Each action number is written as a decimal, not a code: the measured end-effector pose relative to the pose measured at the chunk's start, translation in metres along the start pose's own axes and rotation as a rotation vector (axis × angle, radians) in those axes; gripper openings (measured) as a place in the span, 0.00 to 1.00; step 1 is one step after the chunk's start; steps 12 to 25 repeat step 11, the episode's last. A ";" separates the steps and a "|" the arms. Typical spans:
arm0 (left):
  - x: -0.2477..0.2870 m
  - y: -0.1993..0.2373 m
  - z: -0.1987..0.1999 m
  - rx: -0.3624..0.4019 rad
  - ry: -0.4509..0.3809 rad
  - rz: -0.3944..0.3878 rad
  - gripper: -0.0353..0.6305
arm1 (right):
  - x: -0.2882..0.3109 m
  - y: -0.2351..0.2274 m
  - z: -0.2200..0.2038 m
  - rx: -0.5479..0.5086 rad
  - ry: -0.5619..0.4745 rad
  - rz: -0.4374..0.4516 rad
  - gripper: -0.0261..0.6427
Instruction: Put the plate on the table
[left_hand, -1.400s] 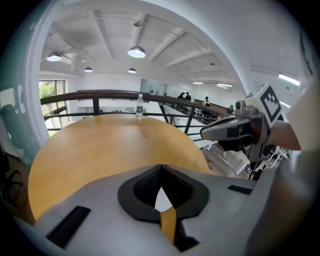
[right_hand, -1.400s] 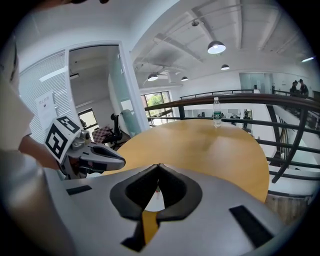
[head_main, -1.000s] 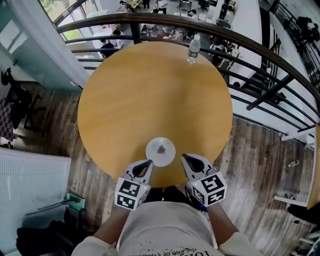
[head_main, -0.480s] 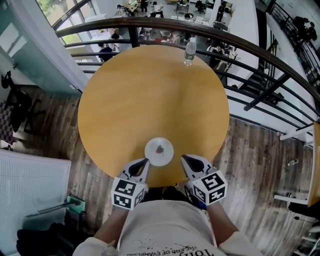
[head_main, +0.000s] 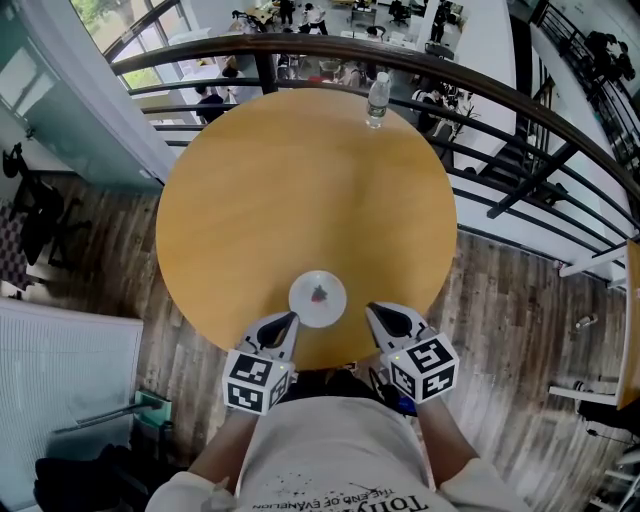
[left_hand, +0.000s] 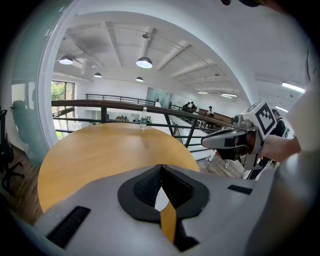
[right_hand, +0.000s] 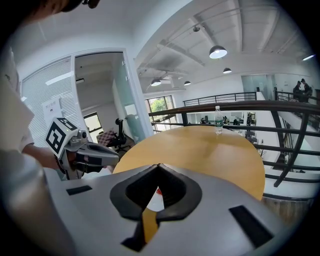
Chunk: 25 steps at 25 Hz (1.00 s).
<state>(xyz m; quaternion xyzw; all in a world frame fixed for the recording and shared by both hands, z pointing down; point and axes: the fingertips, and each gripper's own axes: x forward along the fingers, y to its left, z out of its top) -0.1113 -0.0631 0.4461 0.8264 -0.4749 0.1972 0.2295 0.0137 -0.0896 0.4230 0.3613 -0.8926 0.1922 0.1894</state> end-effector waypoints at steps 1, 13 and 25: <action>0.000 -0.002 0.000 0.001 0.002 0.000 0.09 | -0.001 0.000 0.000 0.000 0.000 0.003 0.07; 0.005 -0.005 -0.001 0.008 0.015 -0.005 0.09 | 0.000 -0.003 -0.001 0.000 0.001 0.013 0.07; 0.005 -0.005 -0.001 0.008 0.015 -0.005 0.09 | 0.000 -0.003 -0.001 0.000 0.001 0.013 0.07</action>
